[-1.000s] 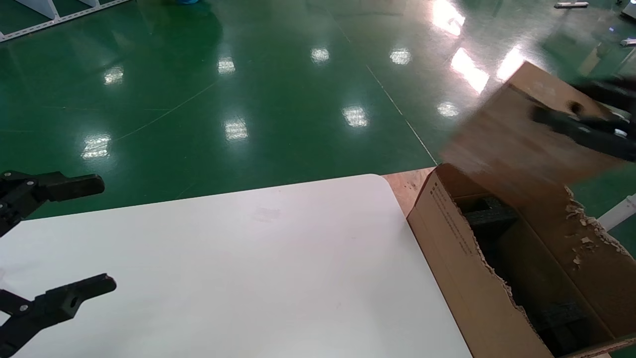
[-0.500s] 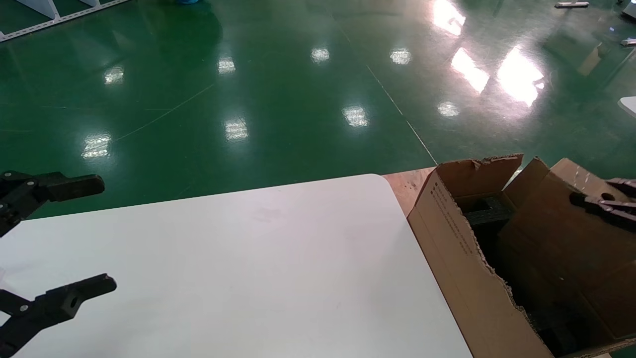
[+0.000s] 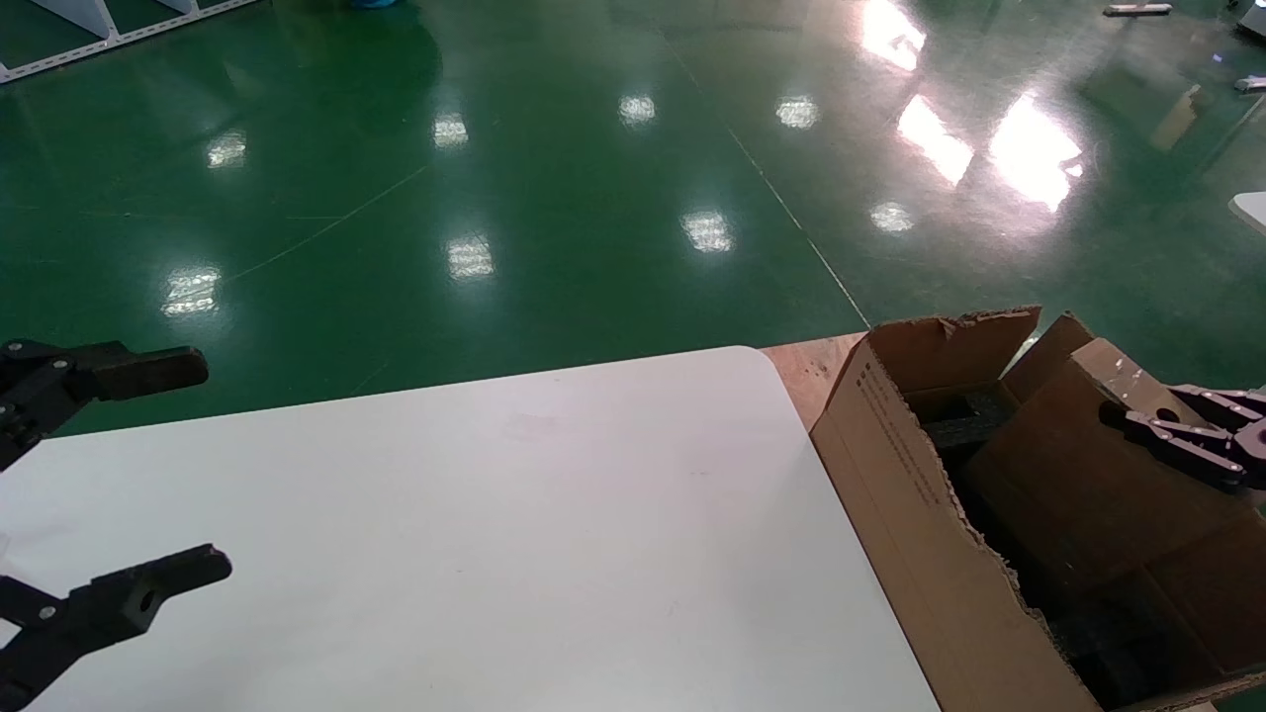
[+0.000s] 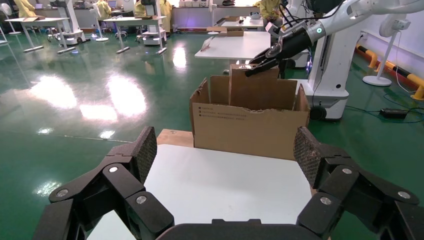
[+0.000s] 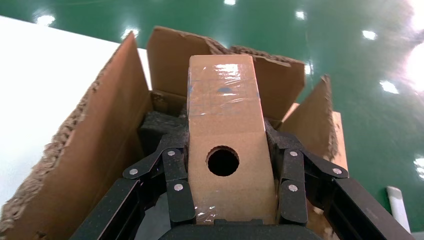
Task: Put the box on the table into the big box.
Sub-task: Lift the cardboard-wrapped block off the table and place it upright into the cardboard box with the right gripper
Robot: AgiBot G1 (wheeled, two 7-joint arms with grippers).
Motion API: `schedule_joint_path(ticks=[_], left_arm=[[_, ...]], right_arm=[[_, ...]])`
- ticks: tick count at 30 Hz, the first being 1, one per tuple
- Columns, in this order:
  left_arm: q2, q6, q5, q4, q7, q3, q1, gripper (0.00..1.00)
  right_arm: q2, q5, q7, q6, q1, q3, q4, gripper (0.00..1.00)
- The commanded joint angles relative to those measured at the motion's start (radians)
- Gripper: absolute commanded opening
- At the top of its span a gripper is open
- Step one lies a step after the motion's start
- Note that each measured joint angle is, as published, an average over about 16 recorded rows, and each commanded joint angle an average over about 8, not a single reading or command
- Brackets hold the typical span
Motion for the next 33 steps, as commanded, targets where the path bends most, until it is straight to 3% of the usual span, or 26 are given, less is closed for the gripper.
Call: schedule_joint_path(ticks=[1, 16, 33], left_arm=[[0.000, 0.000, 0.000, 0.000, 0.000, 0.000, 0.000, 1.00], [0.000, 0.000, 0.000, 0.000, 0.000, 0.000, 0.000, 1.00], [0.000, 0.000, 0.000, 0.000, 0.000, 0.000, 0.000, 1.00]], right_arm=[[-0.014, 0.030, -0.006, -0.007, -0.036, 0.009, -0.028, 0.00], [-0.057, 0.098, 0.000, 0.015, -0.135, 0.046, -0.139, 0.00], [-0.088, 0.085, 0.047, 0.062, -0.126, 0.036, -0.175, 0.00]])
